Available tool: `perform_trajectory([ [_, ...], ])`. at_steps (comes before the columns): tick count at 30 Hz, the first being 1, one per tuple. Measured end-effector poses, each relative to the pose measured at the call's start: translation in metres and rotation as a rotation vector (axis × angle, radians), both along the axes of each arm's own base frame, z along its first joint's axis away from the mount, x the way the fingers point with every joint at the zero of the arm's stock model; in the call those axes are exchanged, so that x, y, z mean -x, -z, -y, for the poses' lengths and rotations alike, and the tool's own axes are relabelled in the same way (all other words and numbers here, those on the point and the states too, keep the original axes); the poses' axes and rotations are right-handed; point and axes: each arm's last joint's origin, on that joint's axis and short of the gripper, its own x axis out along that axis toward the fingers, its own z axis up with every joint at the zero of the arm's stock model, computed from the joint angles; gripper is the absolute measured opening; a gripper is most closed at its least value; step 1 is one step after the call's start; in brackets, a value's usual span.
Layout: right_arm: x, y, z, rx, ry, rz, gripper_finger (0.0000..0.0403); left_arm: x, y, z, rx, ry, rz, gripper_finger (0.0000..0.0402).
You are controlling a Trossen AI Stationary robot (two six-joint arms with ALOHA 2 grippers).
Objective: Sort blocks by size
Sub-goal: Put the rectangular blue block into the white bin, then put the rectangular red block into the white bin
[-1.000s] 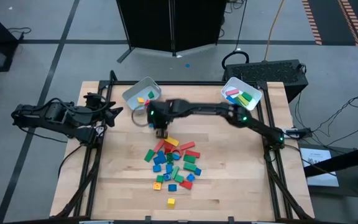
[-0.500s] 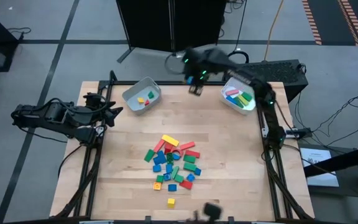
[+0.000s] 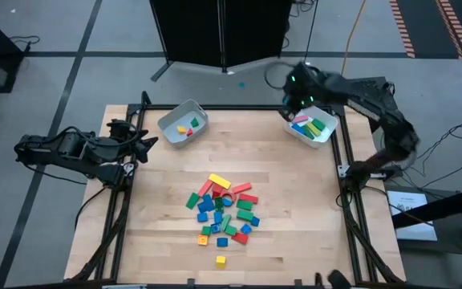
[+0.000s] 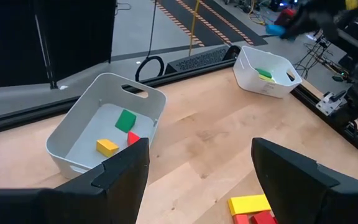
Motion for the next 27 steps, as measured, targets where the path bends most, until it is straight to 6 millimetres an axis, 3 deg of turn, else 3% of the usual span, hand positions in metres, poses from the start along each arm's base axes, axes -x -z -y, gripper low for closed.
perform_trajectory([
  [3, 0.011, 0.029, -0.009, 0.013, 0.121, 0.089, 0.0076, 0.000, 0.000, 0.000, -0.001, -0.001, 0.000, 0.0281],
  [7, 0.025, 0.065, -0.014, 0.054, 0.346, 0.046, 0.0076, 0.000, 0.000, 0.000, -0.009, -0.013, 0.002, 0.0281],
  [14, 0.045, 0.102, -0.014, 0.020, 0.529, -0.013, 0.0089, 0.000, 0.000, 0.000, -0.006, -0.018, 0.006, 0.0281],
  [22, 0.052, 0.101, -0.009, -0.006, 0.561, -0.002, 0.0227, 0.000, 0.000, 0.000, -0.007, -0.018, 0.006, 0.0281],
  [27, 0.035, 0.074, -0.010, -0.060, 0.405, 0.158, 0.0253, 0.000, 0.000, 0.000, -0.007, -0.018, 0.007, 0.0281],
])
